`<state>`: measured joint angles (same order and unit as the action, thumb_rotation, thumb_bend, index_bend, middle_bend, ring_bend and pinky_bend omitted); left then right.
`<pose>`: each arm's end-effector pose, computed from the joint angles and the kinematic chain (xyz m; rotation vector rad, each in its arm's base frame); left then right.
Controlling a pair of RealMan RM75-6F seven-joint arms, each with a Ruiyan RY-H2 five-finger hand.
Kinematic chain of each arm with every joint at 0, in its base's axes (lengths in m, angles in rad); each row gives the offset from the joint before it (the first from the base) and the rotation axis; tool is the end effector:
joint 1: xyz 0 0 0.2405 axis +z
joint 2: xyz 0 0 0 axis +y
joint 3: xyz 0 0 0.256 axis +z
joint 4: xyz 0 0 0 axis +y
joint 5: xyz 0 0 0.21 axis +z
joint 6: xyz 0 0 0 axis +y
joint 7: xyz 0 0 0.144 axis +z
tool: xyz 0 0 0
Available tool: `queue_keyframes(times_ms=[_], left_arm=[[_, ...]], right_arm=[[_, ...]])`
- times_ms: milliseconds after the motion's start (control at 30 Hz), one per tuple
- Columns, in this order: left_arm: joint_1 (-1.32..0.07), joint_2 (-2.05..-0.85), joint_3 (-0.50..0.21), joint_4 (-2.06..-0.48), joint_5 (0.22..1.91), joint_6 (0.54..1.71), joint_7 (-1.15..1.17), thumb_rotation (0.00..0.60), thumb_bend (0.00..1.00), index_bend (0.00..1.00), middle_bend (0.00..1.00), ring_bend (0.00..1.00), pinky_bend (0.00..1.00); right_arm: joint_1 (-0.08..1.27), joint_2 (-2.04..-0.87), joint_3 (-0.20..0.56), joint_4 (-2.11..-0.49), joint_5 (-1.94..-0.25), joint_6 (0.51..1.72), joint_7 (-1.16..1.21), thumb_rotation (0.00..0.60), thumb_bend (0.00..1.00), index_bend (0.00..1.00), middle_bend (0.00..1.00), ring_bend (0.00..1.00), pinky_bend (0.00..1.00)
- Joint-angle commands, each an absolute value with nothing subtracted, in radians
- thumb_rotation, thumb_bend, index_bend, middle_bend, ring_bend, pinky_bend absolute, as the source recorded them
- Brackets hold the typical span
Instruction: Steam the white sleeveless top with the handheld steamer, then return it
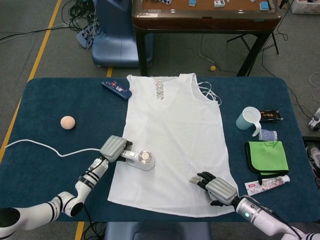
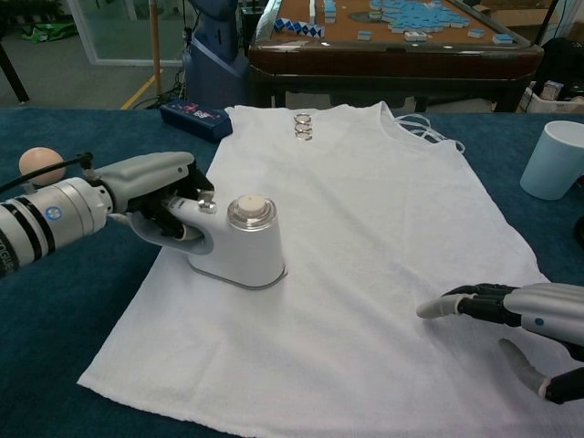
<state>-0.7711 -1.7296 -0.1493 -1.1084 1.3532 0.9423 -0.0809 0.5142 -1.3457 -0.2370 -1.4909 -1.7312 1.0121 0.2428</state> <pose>-0.1593 0.3641 -0.0542 -1.8857 -1.0340 -1.0910 -0.2554 -0.2015 -0.0011 2.2352 -1.2491 0.8175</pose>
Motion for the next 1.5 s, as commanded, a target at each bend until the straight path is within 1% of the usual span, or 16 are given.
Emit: queue_keyframes(times_ms=[33,367,467,600,900,1133,1500], left_arm=[[-0.794,-1.761,-0.176,-1.035,1.339,0.92,-0.117,0.6,0.31,0.85,0.82,0.67,0.71],[-0.833,-1.849,-0.244,-0.793,1.301,0.906,-0.247,0.6,0.31,0.85,0.82,0.67,0.7],[-0.835,-1.86,-0.248,-0.748,1.301,0.908,-0.277,0.6,0.31,0.85,0.82,0.67,0.7],[-0.828,-1.857,-0.234,-0.734,1.314,0.912,-0.3,0.6,0.31,0.85,0.82,0.67,0.7],[-0.795,-1.821,-0.18,-0.845,1.363,0.943,-0.287,0.6,0.31,0.85,0.82,0.67,0.7],[-0.779,-1.794,-0.141,-0.973,1.407,0.979,-0.233,0.6,0.31,0.85,0.82,0.67,0.7],[-0.76,-1.761,-0.078,-1.115,1.468,1.004,-0.158,0.6,0.31,0.85,0.82,0.66,0.7]], right_arm=[[0.514,-1.345,-0.235,-1.493,-1.73,1.011,0.24,0.59,0.84,0.0,0.11,0.02,0.02],[0.513,-1.343,-0.228,-1.503,-1.722,1.006,0.23,0.59,0.84,0.0,0.11,0.02,0.02],[0.514,-1.343,-0.227,-1.505,-1.72,1.003,0.228,0.59,0.84,0.0,0.11,0.02,0.02],[0.517,-1.344,-0.225,-1.506,-1.721,0.998,0.227,0.589,0.84,0.0,0.11,0.02,0.02],[0.519,-1.347,-0.226,-1.509,-1.727,0.994,0.226,0.59,0.84,0.0,0.11,0.02,0.02],[0.516,-1.346,-0.23,-1.509,-1.73,0.997,0.226,0.59,0.84,0.0,0.11,0.02,0.02],[0.513,-1.345,-0.235,-1.507,-1.738,1.003,0.232,0.589,0.84,0.0,0.11,0.02,0.02]])
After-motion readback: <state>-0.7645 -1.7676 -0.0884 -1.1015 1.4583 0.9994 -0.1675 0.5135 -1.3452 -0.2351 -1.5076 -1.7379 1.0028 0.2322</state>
